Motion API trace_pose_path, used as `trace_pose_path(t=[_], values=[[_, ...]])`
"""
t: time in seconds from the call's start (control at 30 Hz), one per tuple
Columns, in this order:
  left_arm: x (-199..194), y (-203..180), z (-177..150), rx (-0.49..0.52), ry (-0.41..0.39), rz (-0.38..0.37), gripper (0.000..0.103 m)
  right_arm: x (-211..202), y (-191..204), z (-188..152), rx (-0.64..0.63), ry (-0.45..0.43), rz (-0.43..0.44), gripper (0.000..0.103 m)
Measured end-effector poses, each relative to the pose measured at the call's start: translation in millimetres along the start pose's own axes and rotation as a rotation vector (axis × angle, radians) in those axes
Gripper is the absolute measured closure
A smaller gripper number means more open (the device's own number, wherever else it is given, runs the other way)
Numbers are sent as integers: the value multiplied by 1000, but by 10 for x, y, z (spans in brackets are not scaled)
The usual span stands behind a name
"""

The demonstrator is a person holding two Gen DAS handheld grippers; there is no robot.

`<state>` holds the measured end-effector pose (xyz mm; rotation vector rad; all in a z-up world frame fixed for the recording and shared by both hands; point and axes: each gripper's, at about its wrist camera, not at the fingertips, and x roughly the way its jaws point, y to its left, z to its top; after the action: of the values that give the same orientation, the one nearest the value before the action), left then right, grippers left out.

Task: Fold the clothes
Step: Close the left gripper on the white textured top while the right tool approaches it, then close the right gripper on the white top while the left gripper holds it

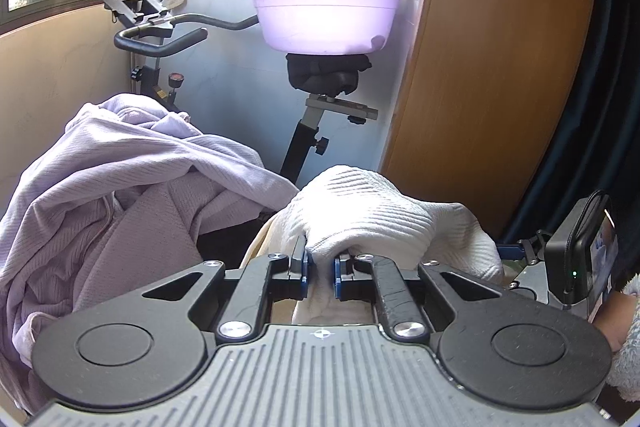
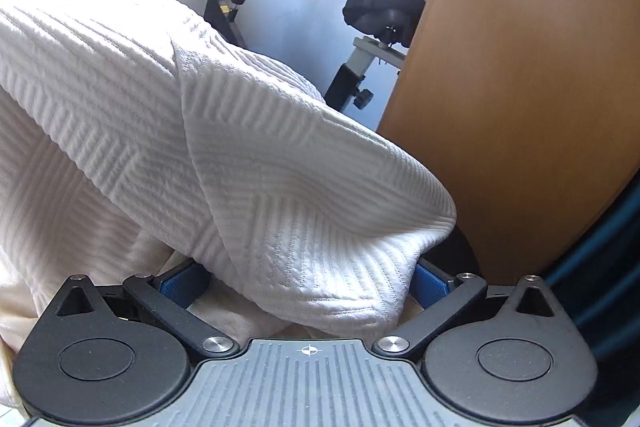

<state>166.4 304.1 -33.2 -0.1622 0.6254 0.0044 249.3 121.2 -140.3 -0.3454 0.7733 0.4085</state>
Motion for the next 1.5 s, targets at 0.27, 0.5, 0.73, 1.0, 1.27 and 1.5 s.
trace_pose_path(t=[0.27, 0.5, 0.73, 1.0, 1.27, 1.5], values=[[71, 404, -82, -173, 27, 90, 91, -63, 66, 11, -1, -35, 138, 72], [425, 682, -350, -177, 162, 213, 84, -151, -159, 89, 254, 4, 299, 90], [581, 565, -544, 24, 282, 264, 44, -247, -231, 75, 278, 33, 315, 91], [426, -73, -490, 547, 162, 198, 19, -284, -245, 113, 312, 25, 331, 91], [887, -417, -404, 718, 116, 47, 19, -424, -215, 90, 305, 15, 300, 91], [1005, -257, -243, 570, 93, 2, 84, -539, -119, 47, 274, 0, 233, 66]])
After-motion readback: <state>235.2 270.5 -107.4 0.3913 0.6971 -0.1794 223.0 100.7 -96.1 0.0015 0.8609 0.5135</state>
